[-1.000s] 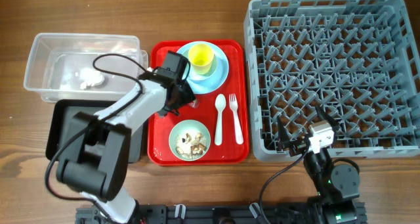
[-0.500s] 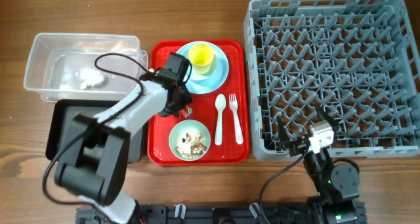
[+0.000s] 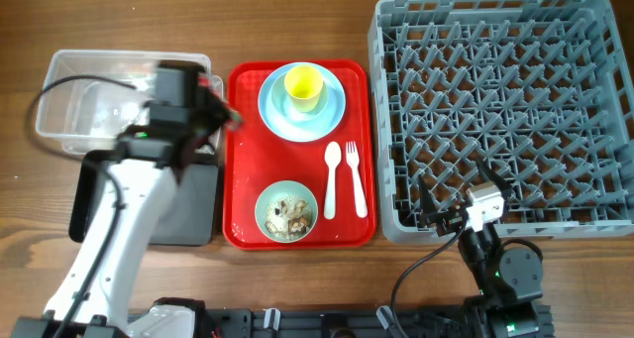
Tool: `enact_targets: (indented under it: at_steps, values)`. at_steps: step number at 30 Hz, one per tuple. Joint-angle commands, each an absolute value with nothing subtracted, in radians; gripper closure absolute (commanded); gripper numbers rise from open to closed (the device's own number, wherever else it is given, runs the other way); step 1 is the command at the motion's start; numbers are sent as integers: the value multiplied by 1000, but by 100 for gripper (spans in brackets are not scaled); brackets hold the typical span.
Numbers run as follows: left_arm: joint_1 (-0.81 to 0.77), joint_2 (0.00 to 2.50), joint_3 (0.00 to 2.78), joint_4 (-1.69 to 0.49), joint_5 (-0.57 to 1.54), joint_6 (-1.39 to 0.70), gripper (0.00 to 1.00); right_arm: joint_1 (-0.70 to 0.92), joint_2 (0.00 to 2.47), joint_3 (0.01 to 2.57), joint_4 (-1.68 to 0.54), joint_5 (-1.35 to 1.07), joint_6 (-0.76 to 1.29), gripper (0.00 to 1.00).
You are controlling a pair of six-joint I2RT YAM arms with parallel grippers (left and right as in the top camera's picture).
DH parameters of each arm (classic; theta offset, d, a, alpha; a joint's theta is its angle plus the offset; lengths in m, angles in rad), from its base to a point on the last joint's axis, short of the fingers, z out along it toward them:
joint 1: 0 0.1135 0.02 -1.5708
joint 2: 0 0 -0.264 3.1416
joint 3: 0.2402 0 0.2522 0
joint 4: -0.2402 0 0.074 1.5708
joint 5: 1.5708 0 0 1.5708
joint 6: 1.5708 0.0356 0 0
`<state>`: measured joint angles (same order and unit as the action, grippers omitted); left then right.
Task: Sort waste into correct bins and load items into the dishwasher rack
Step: 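Lift the wrapper and drop it into the clear bin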
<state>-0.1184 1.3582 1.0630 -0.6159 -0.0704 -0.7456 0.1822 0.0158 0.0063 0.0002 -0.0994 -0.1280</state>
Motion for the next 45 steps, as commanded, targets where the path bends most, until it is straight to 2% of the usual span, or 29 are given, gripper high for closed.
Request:
enact_targets:
  at_steps: [1, 8, 12, 13, 14, 15, 16, 18, 19, 22, 23, 26, 28, 30, 37, 45]
  values:
    - [44, 1364, 1061, -588, -92, -733, 96, 181, 14, 5, 5, -93, -131, 0]
    - [186, 1475, 1061, -496, -92, -733, 96, 181, 14, 5, 6, -93, -131, 0]
    - [212, 1549, 1061, -422, -91, -698, 92, 181, 14, 5, 6, -93, -131, 0]
    - [214, 1563, 1061, -408, -92, -688, 89, 181, 14, 5, 5, -94, -131, 0]
    - [215, 1571, 1061, -400, -92, -684, 82, 181, 14, 5, 5, -93, -131, 0]
    - [215, 1580, 1061, -390, -92, -684, 71, 181, 14, 5, 5, -93, -131, 0]
    - [215, 1584, 1061, -382, -91, -684, 37, 181, 14, 5, 5, -94, -131, 0]
    - [215, 1583, 1061, -366, -92, -683, 14, 181, 14, 5, 5, -93, -131, 0]
    - [215, 1573, 1063, -358, -91, -682, 11, 181, 14, 5, 5, -93, -131, 0]
    - [214, 1531, 1081, -358, -85, -646, 11, 181, 14, 5, 5, -93, -131, 0]
    - [213, 1510, 1088, -364, -67, -632, 15, 181, 14, 5, 5, -93, -131, 0]
    - [208, 1431, 1100, -411, 18, -632, 29, 181, 14, 5, 5, -93, -131, 0]
    - [197, 1362, 1100, -451, 85, -632, 45, 181, 14, 5, 5, -93, -131, 0]
    - [172, 1277, 1100, -525, 167, -632, 51, 181, 14, 5, 6, -93, -131, 0]
    - [-22, 1119, 1100, -758, 224, -632, 50, 181, 14, 5, 5, -93, -131, 0]
    - [-317, 1131, 1100, -823, 176, -628, 48, 181, 14, 5, 5, -94, -131, 0]
